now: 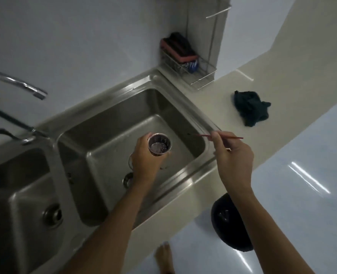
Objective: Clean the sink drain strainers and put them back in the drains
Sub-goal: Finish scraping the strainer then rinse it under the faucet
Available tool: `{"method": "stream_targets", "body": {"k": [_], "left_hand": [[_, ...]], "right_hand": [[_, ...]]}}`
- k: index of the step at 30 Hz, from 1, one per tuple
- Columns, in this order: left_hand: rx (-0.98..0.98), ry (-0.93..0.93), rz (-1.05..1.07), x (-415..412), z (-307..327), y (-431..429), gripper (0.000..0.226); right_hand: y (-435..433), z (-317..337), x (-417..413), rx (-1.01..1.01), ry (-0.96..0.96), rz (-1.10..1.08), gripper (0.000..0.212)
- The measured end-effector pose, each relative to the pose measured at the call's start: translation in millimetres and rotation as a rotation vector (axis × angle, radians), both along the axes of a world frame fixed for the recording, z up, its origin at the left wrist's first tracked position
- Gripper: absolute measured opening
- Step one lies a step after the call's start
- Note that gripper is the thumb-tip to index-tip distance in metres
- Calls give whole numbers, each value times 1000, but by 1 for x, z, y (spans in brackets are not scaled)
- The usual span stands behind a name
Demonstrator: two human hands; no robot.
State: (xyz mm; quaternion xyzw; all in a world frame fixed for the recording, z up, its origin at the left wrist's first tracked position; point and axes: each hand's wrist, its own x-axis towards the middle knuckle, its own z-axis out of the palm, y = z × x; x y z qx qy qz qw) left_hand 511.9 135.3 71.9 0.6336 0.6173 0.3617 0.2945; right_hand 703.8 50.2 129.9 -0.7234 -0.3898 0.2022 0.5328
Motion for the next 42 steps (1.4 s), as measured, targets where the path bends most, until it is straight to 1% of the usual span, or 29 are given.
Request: {"method": "stream_targets", "body": {"k": [4,7,10,13,18,23,27,31,35,37,39,42], "left_hand": [[-121,83,-48,-43,-55,28,78],[-174,120,-102,-52,-86,45,73],[-227,159,-209,-52,-108,57,73],[-283,215,-276,-50,-124,65,75],[-286,328,-226,-48,-143,71,72],[-350,404,-269,-54,-156,71,82],[-363,461,-297,-58,-160,70,89],[-388,429,-342,-63,-157,72,104],[-389,340,-290,-65,-139,71,108],[-333,286,-252,-59,-124,72,107],[-238,218,-232,-44,-103,78,103],[-110,121,-259,-6,-67,96,97]], "right_hand": [[28,-38,-39,-101,5,50,18],[45,-55,-54,-146,-3,57,18],[57,-65,-63,-176,-26,44,24],[65,-70,-70,-213,-28,46,23],[78,-73,-73,-257,-35,48,22],[87,-77,-82,-290,-50,87,22],[90,-78,-88,-292,-55,94,22],[92,-76,-94,-287,-50,110,21],[95,-63,-95,-258,-61,112,24],[98,-49,-87,-225,-137,97,27],[108,-31,-71,-168,-260,78,24],[135,-2,-38,-82,-445,88,26]]}}
